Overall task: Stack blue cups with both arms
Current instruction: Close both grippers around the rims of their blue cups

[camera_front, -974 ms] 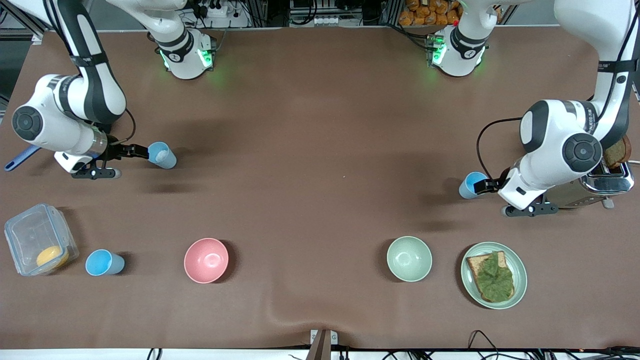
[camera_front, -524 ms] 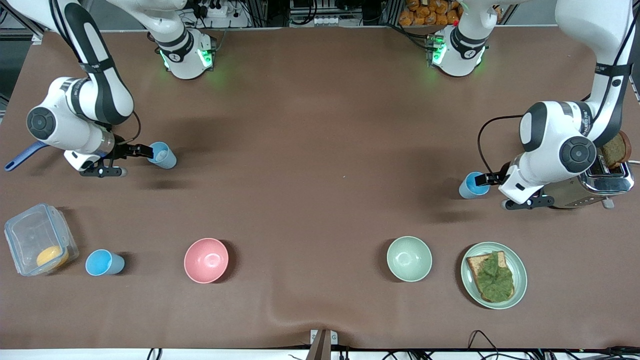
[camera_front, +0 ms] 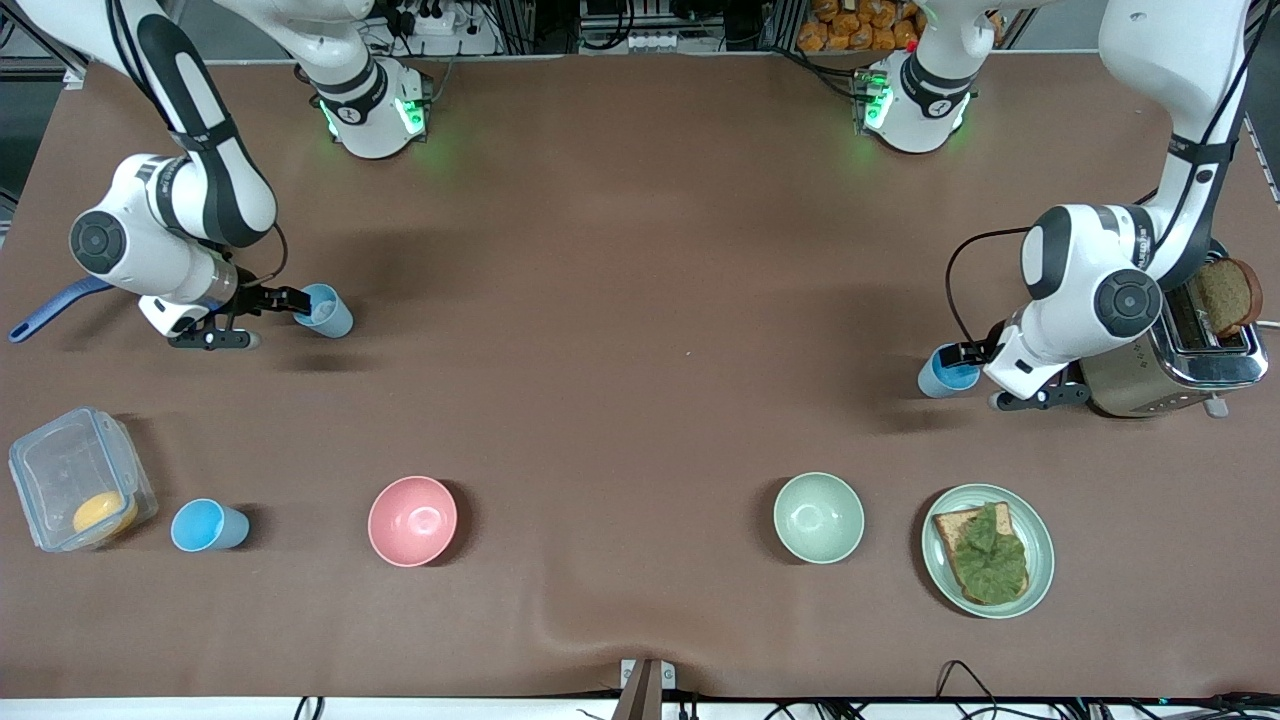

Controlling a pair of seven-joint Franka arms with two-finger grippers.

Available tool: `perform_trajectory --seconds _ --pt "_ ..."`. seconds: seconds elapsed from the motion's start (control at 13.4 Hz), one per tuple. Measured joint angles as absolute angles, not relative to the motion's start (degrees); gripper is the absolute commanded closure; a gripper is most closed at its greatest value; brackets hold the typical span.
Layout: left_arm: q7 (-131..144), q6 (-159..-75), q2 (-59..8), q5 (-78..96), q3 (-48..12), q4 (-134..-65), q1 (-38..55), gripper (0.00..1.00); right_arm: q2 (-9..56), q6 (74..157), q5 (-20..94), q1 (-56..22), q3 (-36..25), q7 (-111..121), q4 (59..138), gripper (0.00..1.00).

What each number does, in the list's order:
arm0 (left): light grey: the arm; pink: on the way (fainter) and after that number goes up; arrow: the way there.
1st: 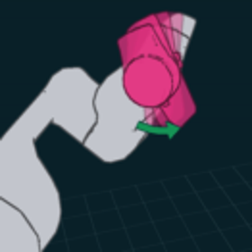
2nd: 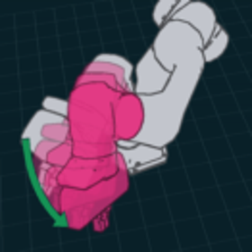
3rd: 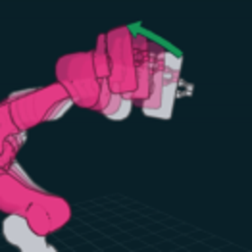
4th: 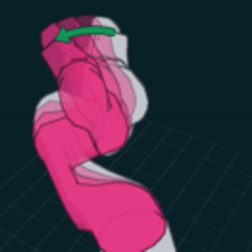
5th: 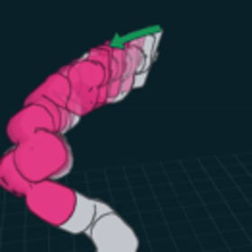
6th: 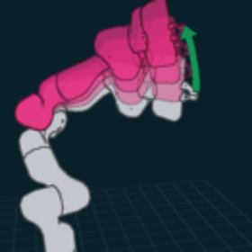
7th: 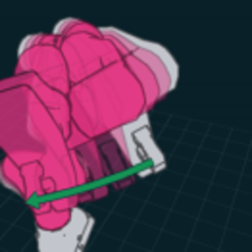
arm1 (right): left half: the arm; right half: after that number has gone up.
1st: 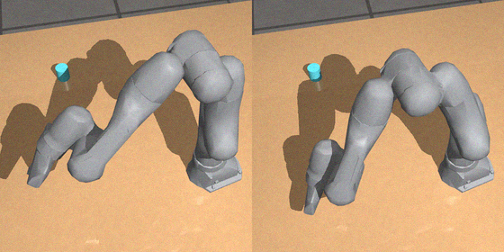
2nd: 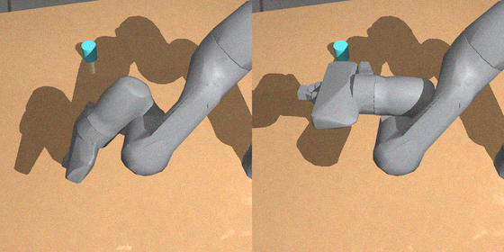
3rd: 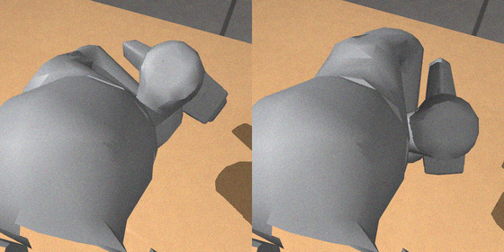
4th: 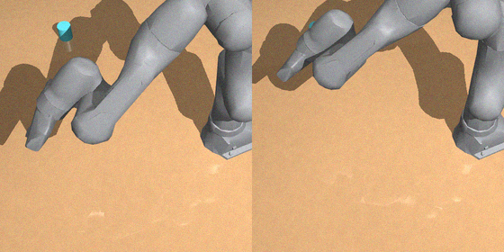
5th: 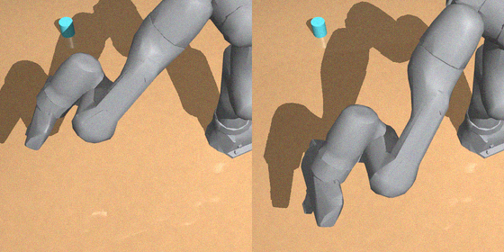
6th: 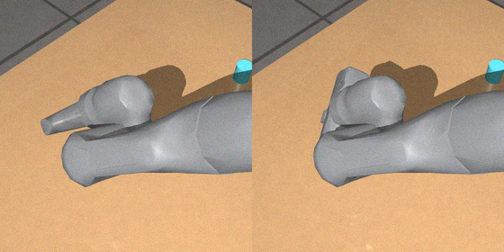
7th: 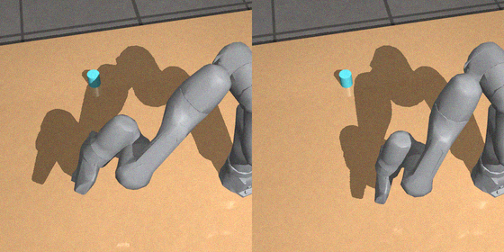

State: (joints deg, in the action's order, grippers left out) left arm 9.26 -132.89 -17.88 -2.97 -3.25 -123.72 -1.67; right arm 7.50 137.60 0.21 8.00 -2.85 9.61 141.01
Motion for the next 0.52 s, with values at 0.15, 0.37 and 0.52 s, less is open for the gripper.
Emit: perform_trajectory --seconds 0.15,0.37,0.52 --pt "9.3 -133.8 -18.5 -3.0 -3.2 -123.7 -1.7 0.85 7.6 137.6 0.2 8.0 -2.8 9.6 141.0 0.63" --pt "9.3 -134.8 -18.9 -3.0 -3.2 -123.7 -1.7 1.0 7.9 137.6 0.2 8.0 -2.6 9.5 141.0 0.91" --pt "9.3 -135.0 -18.9 -3.0 -3.3 -123.7 -1.7 1.0 8.0 137.6 0.2 8.0 -2.6 9.4 141.0 1.0"
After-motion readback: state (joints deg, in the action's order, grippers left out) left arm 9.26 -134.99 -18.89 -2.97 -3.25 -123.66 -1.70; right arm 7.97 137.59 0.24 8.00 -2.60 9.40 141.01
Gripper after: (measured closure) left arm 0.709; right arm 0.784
